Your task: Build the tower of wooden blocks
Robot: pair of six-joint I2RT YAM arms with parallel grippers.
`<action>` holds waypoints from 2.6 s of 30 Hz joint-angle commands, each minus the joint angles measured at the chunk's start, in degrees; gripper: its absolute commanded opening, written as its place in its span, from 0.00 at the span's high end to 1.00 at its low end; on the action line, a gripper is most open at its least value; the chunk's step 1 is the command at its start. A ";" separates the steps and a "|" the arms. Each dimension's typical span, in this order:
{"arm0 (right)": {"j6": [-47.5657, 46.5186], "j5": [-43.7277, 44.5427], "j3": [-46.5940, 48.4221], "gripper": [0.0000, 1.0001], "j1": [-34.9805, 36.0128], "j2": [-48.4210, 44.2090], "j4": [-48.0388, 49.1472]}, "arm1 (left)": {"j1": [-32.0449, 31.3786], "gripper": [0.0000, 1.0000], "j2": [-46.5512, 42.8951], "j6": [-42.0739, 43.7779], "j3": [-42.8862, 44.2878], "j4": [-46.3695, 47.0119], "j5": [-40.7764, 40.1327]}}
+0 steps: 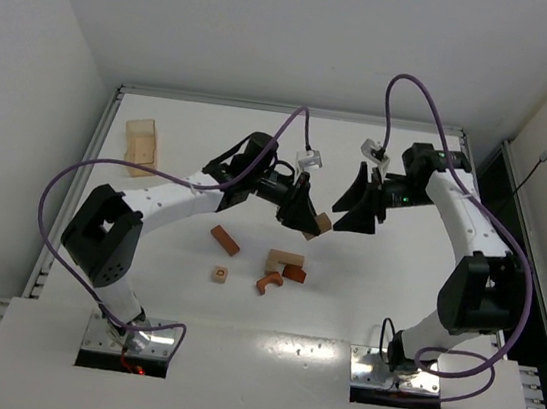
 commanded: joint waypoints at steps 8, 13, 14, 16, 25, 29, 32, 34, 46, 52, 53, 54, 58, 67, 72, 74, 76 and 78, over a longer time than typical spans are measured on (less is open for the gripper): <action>-2.94 -4.91 0.44 0.31 2.07 -0.47 -1.06 | -0.01 1.00 -1.26 0.84 -1.05 3.87 5.50; -2.94 -3.24 0.45 0.31 3.74 0.06 -1.06 | -0.01 1.00 -1.88 0.32 -1.05 4.40 4.72; -2.94 -2.72 -0.16 0.31 4.27 0.06 -1.06 | -0.01 1.00 -1.88 -0.38 -0.53 4.40 4.71; -2.42 -2.71 -0.78 0.31 4.28 0.06 0.07 | -0.01 1.00 -1.88 -0.91 -0.53 4.93 4.71; -2.41 -1.57 -0.17 0.34 4.80 1.90 0.08 | -0.01 1.00 -3.02 -2.15 0.52 6.86 2.43; -1.89 -1.57 0.36 0.46 4.80 3.13 -0.45 | -0.01 1.00 -3.02 -2.15 0.53 6.86 0.59; -1.89 -1.57 0.98 0.51 4.80 3.66 -0.97 | -0.01 1.00 -3.02 -2.15 0.53 6.86 0.58; -1.89 -1.57 0.98 0.56 4.80 3.66 -0.97 | -0.01 1.00 -3.02 -2.15 0.53 6.33 0.58; -1.89 -3.24 2.12 0.60 4.80 3.66 -1.50 | -0.54 1.00 -3.02 0.22 -0.52 5.81 0.05; -1.89 -3.24 2.65 0.63 4.80 3.66 -1.50 | -1.07 1.00 -3.02 1.37 -1.05 4.58 -0.48; -1.89 -3.24 2.65 0.63 4.80 3.66 -1.50 | -1.07 1.00 -3.02 1.37 -1.05 4.58 -0.48; -1.89 -3.24 2.65 0.64 4.80 3.66 -1.50 | -1.07 1.00 -3.02 1.37 -1.05 4.58 -0.48; -1.89 -3.24 3.17 0.76 4.80 4.19 -1.50 | -1.60 1.00 -3.02 1.90 -1.05 3.96 -0.48; -1.89 -0.34 4.40 1.00 4.80 3.66 -1.50 | -1.60 0.44 -4.42 0.67 -3.85 2.91 -4.17; -1.89 1.77 6.24 1.00 2.96 3.66 -1.50 | 0.77 0.31 -6.45 -1.26 -5.54 2.91 -5.31; -2.41 3.69 6.25 1.00 2.96 4.18 -1.50 | 1.39 0.20 -6.98 -3.36 -5.54 2.91 -6.35; -2.41 5.63 6.25 1.00 2.96 4.19 -1.50 | 3.06 0.16 -7.85 -3.90 -5.54 2.38 -6.36; -2.41 9.93 7.91 1.00 2.96 5.85 -0.89 | 5.86 0.07 -9.00 -2.95 -4.84 0.11 -6.36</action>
